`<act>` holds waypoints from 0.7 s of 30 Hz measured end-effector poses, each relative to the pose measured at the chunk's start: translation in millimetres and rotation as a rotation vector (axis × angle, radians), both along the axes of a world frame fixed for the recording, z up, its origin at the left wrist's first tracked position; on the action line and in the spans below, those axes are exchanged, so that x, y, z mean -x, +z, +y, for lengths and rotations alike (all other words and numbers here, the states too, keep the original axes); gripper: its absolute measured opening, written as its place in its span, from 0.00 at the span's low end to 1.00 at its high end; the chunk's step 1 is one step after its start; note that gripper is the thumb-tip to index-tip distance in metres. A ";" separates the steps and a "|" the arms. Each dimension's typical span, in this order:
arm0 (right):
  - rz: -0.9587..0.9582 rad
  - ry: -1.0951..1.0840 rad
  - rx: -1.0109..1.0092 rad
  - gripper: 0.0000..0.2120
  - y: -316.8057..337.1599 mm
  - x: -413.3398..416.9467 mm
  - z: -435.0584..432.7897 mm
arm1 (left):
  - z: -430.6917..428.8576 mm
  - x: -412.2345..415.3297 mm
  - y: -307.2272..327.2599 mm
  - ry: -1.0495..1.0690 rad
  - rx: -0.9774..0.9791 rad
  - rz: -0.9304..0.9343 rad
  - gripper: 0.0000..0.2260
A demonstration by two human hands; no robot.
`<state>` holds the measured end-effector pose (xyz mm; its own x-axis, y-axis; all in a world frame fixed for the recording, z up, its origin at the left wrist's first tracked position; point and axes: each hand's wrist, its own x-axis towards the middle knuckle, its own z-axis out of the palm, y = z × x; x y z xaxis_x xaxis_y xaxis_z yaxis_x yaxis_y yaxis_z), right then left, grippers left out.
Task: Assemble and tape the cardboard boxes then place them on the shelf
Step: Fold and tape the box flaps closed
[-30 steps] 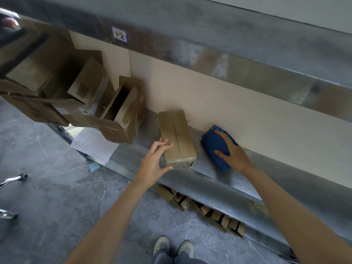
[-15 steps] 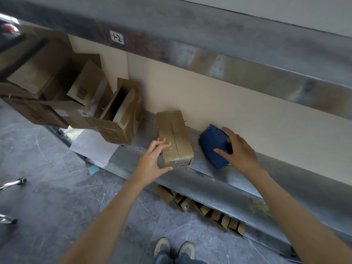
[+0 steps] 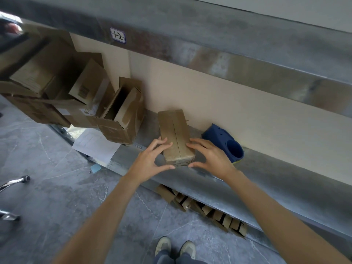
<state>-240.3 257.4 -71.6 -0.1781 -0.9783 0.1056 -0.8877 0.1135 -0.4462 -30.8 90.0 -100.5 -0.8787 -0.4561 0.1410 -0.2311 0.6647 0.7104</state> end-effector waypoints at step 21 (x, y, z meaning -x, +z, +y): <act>0.002 -0.151 0.191 0.20 -1.0 -27.5 -7.9 | 37.1 18.6 -1.9 0.275 -0.034 0.160 0.20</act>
<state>-212.8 249.6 -72.6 -0.3205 -0.9028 0.2866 -0.8681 0.1589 -0.4703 -49.5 127.1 -102.4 -0.6894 -0.6806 0.2478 -0.2828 0.5679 0.7730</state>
